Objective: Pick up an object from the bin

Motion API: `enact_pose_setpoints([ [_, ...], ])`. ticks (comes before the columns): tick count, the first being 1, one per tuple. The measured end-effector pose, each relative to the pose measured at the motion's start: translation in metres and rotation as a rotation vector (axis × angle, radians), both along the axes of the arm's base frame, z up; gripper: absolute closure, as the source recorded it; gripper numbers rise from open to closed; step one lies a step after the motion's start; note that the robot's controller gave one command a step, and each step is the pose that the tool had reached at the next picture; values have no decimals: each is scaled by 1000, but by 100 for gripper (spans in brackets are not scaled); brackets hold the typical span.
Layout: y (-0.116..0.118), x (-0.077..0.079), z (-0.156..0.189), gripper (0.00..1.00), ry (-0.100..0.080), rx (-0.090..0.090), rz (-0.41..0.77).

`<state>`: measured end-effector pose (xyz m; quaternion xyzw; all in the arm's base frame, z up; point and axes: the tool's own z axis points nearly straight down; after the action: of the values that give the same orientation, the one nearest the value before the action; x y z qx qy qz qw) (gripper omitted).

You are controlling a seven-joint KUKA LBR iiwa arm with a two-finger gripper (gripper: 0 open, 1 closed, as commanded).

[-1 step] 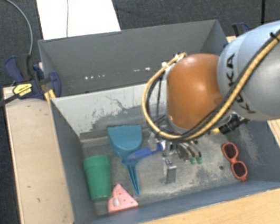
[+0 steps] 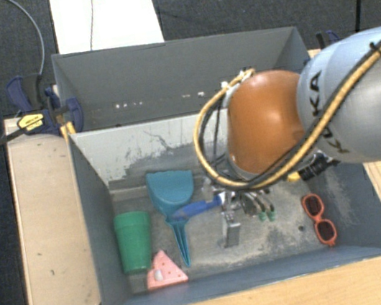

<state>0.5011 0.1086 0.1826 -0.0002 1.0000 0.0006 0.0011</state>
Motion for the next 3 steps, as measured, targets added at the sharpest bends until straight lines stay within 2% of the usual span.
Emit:
enact_pose_setpoints([
  [1,-40,43,-73,0,-1,0,52],
  [2,-59,52,-79,0,6,0,75],
  [3,-73,65,-65,0,-7,0,214],
])
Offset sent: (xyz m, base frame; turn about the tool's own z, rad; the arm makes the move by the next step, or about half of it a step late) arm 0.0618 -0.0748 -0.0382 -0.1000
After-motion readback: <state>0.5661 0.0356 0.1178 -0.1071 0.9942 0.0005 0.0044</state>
